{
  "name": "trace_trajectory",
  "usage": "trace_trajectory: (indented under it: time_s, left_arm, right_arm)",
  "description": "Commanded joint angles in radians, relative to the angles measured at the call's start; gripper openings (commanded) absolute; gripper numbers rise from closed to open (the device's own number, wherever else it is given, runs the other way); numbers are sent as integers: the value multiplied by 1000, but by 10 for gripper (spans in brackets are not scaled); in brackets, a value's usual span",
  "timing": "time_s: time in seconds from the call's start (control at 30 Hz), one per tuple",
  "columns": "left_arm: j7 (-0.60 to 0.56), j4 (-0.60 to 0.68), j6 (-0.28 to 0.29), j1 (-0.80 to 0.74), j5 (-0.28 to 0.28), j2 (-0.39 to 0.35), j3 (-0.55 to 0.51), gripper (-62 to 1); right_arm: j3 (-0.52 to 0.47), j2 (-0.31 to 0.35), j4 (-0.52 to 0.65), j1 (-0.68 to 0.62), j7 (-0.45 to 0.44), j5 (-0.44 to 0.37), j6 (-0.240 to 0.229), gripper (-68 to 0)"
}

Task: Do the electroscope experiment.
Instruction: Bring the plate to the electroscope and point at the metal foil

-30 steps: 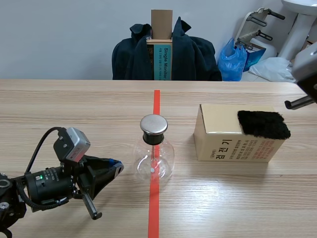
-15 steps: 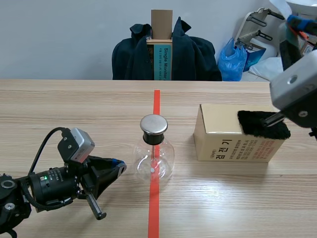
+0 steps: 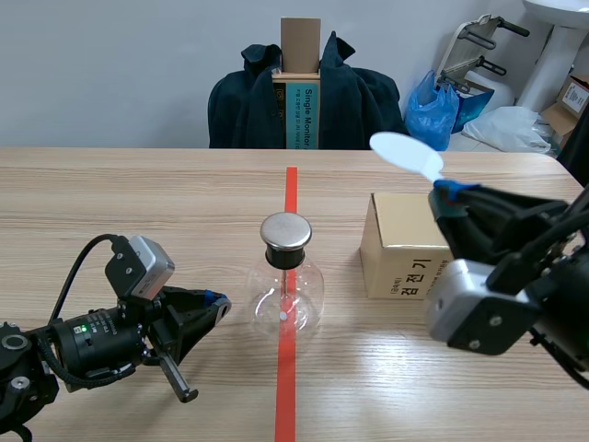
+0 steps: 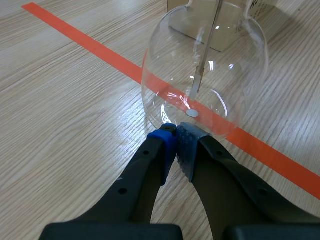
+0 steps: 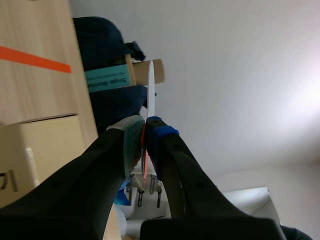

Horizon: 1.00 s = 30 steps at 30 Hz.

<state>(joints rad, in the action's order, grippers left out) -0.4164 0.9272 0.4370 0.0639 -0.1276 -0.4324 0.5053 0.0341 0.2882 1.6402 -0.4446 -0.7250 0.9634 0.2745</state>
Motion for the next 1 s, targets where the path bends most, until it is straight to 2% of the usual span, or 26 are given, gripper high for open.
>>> trace_trajectory:
  time_s: [0.0, 0.13, 0.3, 0.4, 0.73, 0.97]
  left_arm:
    - [-13, 23, -2, 3, -9, 3, -10, -582]
    - [-14, 23, -2, 3, -10, 3, -10, -582]
    - [-14, 23, -2, 3, -10, 3, -10, -582]
    - [-13, 23, -2, 3, -10, 3, -10, -582]
    - [-13, 23, -2, 3, -9, 3, -10, -582]
    - [-13, 23, -2, 3, -9, 3, -10, -582]
  right_arm:
    - [5, -3, -10, 48, 0, 8, 13, -669]
    - [16, -42, -82, 121, 4, 87, 16, -669]
    - [26, -76, -152, 182, 0, 148, 21, -669]
    - [26, -81, -170, 201, -5, 156, 24, -669]
    - [26, -78, -172, 192, -117, 182, 24, -669]
    - [26, -61, -172, 192, -226, 190, 25, -669]
